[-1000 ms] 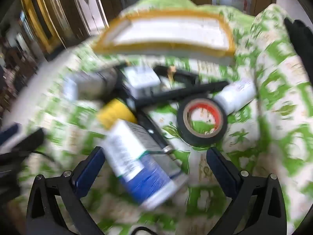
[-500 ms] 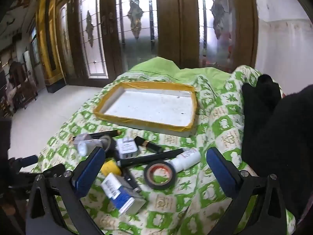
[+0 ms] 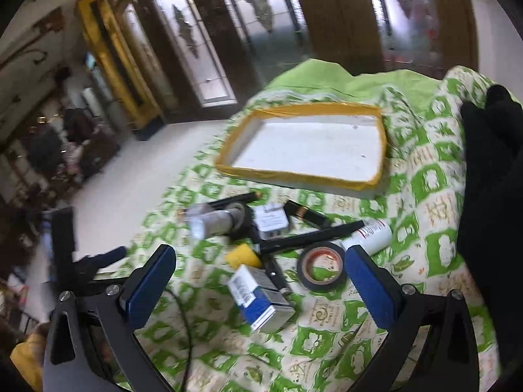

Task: Organize rigid objects
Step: 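Move both tools over the cluster of objects beside the tray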

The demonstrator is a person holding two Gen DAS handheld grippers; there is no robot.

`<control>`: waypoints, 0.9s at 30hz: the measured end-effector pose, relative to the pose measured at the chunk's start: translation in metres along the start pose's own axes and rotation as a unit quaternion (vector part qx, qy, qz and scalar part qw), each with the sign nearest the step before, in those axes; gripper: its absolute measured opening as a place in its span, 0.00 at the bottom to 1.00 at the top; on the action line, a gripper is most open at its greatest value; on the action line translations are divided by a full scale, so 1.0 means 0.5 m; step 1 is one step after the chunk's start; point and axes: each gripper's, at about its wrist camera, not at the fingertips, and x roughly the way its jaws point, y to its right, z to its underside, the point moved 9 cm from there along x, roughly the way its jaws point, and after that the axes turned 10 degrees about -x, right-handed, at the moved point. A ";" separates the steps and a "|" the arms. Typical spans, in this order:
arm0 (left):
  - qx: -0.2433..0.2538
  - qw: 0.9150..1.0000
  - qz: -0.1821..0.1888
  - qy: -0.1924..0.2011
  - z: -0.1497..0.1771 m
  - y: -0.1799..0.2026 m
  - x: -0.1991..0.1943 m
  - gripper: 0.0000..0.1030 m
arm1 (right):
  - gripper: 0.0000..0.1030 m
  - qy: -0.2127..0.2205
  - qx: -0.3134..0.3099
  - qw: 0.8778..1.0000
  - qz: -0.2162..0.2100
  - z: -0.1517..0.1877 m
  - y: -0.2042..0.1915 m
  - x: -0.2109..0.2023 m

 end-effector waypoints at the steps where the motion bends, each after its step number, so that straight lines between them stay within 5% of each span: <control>1: 0.005 1.000 0.004 0.001 0.002 0.006 -0.002 0.99 | 1.00 0.002 0.002 1.000 -0.002 -0.001 0.004 -0.006; 7: 0.032 0.999 0.008 0.001 0.012 0.033 -0.003 0.99 | 0.95 -0.008 0.051 0.999 0.011 0.026 0.075 0.026; 27: 0.031 1.000 0.007 -0.001 0.019 0.030 -0.003 0.99 | 0.93 -0.028 0.049 0.998 0.028 0.047 0.087 0.056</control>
